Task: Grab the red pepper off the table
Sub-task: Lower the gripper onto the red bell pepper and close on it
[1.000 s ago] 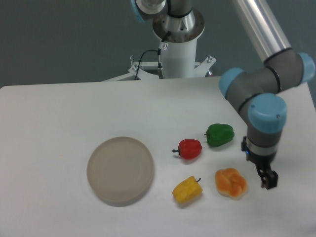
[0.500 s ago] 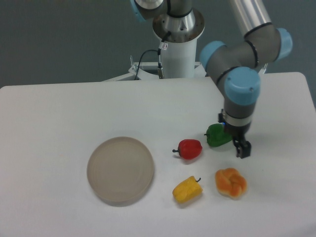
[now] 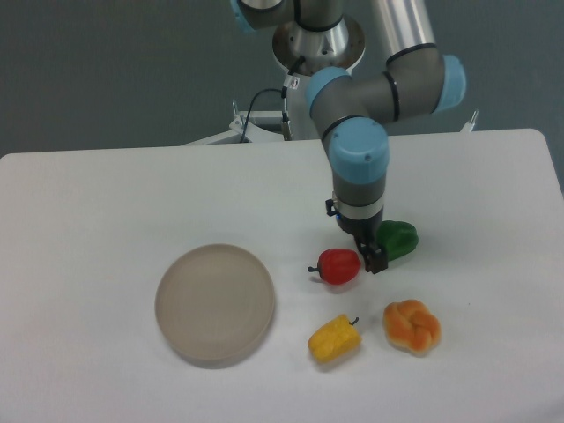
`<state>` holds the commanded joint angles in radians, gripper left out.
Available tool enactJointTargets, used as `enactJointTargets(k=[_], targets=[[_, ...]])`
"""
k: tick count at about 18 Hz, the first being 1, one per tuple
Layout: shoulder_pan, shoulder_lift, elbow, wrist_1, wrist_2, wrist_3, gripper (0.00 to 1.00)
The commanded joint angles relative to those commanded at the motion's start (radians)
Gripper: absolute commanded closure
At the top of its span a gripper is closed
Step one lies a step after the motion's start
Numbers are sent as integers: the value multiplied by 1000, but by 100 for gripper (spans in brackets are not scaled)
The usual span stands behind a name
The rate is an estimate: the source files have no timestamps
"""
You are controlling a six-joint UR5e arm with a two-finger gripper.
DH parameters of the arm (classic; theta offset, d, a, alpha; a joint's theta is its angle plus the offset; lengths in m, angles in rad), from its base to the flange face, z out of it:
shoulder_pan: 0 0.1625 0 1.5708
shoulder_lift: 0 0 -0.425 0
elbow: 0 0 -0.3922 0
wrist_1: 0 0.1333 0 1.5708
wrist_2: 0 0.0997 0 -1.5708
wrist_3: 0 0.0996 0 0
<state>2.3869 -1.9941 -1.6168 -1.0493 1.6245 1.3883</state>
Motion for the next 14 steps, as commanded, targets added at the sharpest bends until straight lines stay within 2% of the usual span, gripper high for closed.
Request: enactJointTargets(k=[14], targets=[[-2,-45,-14,35,-15,32,0]])
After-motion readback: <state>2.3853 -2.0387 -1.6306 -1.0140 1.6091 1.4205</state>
